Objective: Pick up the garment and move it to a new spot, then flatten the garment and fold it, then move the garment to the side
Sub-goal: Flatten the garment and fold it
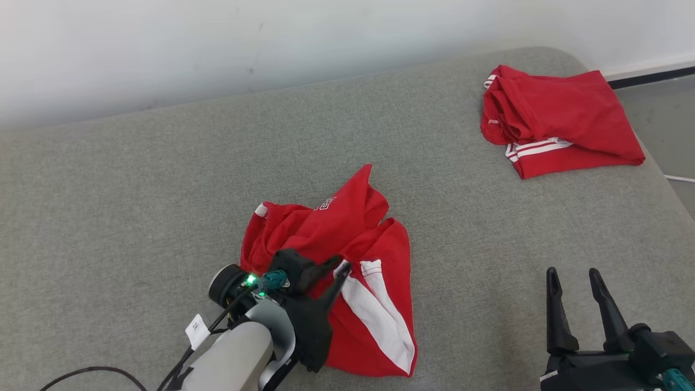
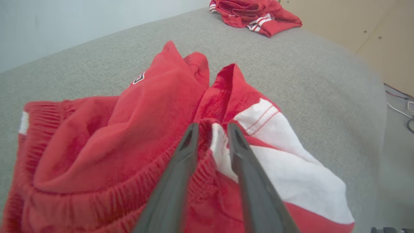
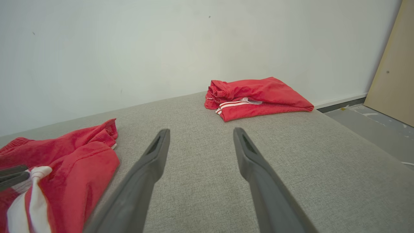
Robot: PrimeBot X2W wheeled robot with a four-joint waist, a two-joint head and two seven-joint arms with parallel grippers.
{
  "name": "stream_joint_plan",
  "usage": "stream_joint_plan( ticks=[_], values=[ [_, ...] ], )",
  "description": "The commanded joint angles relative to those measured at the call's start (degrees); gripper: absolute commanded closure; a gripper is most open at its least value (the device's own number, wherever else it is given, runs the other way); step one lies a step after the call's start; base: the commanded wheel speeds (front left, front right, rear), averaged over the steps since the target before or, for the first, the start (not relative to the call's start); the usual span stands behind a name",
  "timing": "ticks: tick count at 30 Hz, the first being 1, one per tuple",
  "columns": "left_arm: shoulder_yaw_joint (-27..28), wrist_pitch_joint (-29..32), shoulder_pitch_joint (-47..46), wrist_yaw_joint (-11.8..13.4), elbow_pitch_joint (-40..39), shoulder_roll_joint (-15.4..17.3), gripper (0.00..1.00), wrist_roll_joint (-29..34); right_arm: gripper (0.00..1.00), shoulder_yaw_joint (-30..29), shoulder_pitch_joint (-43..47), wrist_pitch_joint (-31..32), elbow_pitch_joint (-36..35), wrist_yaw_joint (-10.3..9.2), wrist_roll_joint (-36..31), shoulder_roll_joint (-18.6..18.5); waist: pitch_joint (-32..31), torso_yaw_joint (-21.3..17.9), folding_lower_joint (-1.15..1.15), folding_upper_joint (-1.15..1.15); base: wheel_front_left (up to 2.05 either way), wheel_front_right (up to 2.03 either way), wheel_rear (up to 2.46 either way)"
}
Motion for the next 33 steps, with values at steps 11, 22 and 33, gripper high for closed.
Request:
stream_joint_plan(
  ticks=[11, 22, 33],
  values=[
    [4.08, -4.28, 2.73, 3.35, -7.63, 1.70, 1.00, -0.99, 0.00, -2.13, 2.60, 0.00, -0.42, -0.13, -0.26, -0.04, -3.16, 7.84, -0.01, -0.01, 0.00, 0.00, 0.00],
    [10.17, -4.50, 12.99, 9.95, -22.44, 7.28, 0.00, 0.72, 0.00, -1.64, 2.41, 0.00, -0.30, -0.13, -0.46, -0.41, -3.93, 14.05, -0.01, -0.01, 0.00, 0.00, 0.00],
    [33.96, -4.44, 28.61, 14.42, -39.89, 10.91, 0.00, 9.42, 0.00, -1.43, 3.61, -0.01, 0.09, -0.13, 0.18, -1.11, -6.37, 13.54, -0.01, -0.01, 0.00, 0.00, 0.00]
  ],
)
